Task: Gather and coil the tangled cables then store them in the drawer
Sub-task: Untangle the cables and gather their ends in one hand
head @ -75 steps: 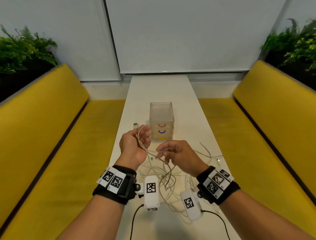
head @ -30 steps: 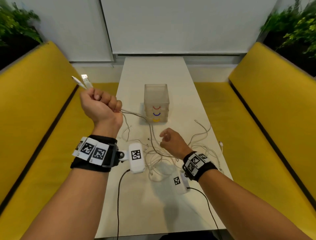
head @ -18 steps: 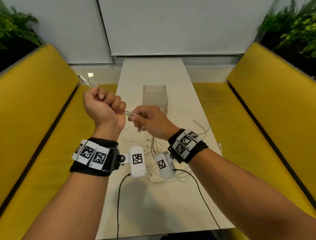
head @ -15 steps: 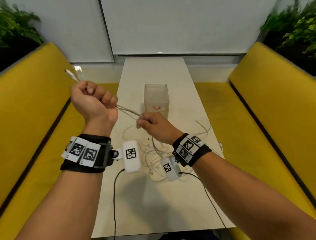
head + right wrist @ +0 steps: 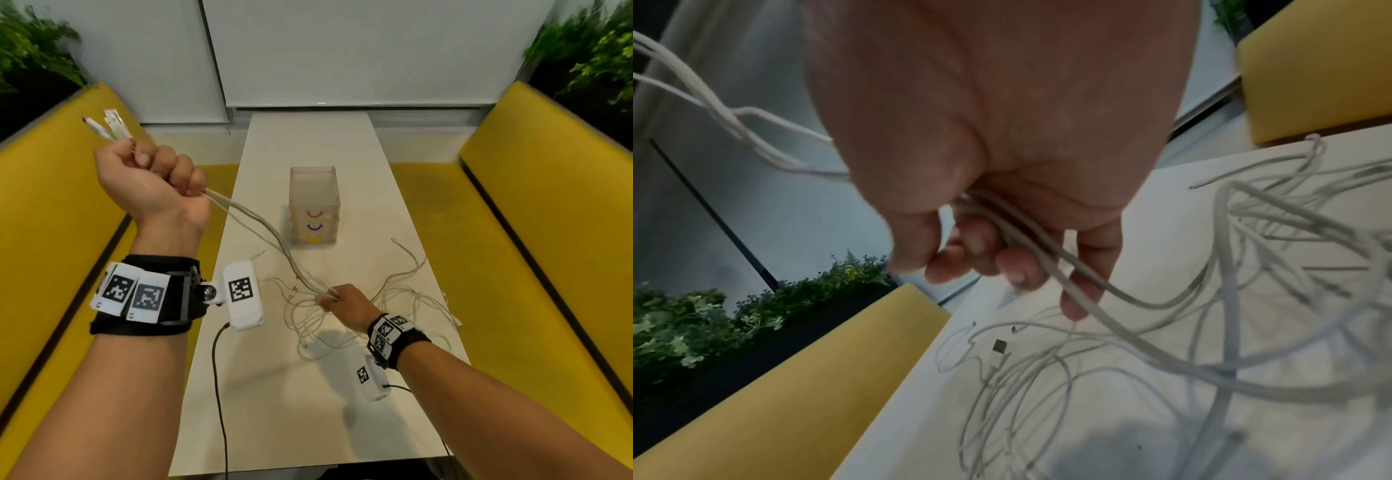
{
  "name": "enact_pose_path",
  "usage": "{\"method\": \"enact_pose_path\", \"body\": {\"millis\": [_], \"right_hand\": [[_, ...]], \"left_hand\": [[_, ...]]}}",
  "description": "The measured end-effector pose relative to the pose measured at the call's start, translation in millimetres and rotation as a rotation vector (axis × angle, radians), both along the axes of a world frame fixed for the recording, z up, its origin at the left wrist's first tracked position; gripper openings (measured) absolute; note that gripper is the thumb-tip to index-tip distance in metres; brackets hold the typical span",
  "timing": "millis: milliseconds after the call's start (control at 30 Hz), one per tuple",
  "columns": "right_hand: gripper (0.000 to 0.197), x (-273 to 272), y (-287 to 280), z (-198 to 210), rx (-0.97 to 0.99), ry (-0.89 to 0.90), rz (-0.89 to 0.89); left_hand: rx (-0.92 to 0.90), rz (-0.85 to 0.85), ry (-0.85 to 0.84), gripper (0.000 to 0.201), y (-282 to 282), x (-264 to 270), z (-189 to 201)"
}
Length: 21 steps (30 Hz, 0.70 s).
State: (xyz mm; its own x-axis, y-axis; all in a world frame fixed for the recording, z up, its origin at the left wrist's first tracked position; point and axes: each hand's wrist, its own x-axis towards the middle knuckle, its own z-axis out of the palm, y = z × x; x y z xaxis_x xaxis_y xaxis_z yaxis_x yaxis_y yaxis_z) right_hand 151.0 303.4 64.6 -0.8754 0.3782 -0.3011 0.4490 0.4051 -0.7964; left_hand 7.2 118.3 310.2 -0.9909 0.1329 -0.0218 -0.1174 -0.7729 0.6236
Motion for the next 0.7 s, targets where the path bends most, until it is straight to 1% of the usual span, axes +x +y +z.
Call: {"method": "enact_pose_path", "body": {"millis": [33,67,100,133,200,267,333,433,500,600,700], "right_hand": [[0.042,0.4,-0.1,-0.8,-0.021,-0.022,0.039],[0.035,0.2,0.1,-1.2,-0.055,-0.044,0.09],[0.024,-0.1,0.9,0.7,-0.103,-0.068,0.139],[0.023,-0.8,2.5,4.0,-0.163,-0.092,0.172],[0.048,-3.6,10.6,17.0,-0.278,-0.101,0.21],[0.059,-6.7,22.9,27.6,-0.331,-0.066,0.21],[0.06,-11.2,31.8,31.8,-0.351,-0.042,0.197],[0.047,-16.8,34.9,28.2,-0.376,0.003,0.125],[0.035,-20.6,35.2,24.7,-0.342,0.03,0.024],[0.023,-27.7,41.7,11.2,-0.208,0.073,-0.147],[0.016,-31.4,50.3,-2.8,-0.014,0.003,-0.235]], "left_hand": [[-0.015,-0.007,-0.006,0.036,0.6,-1.1,-2.7],[-0.034,-0.013,-0.015,0.036,0.8,-2.8,-6.2],[-0.053,-0.022,-0.027,0.037,0.9,-4.2,-10.2],[-0.076,-0.031,-0.04,0.037,0.9,-5.6,-15.2],[-0.119,-0.049,-0.067,0.036,1.2,-7.8,-26.4],[-0.15,-0.062,-0.089,0.036,1.4,-9.2,-37.7],[-0.167,-0.067,-0.108,0.037,2.1,-10.3,-46.0],[-0.181,-0.074,-0.114,0.037,4.7,-13.0,-51.5],[-0.186,-0.076,-0.113,0.037,6.5,-15.7,-53.1],[-0.192,-0.083,-0.109,0.036,8.1,-17.7,-55.8],[-0.201,-0.083,-0.119,0.036,9.7,-17.3,-61.5]]}}
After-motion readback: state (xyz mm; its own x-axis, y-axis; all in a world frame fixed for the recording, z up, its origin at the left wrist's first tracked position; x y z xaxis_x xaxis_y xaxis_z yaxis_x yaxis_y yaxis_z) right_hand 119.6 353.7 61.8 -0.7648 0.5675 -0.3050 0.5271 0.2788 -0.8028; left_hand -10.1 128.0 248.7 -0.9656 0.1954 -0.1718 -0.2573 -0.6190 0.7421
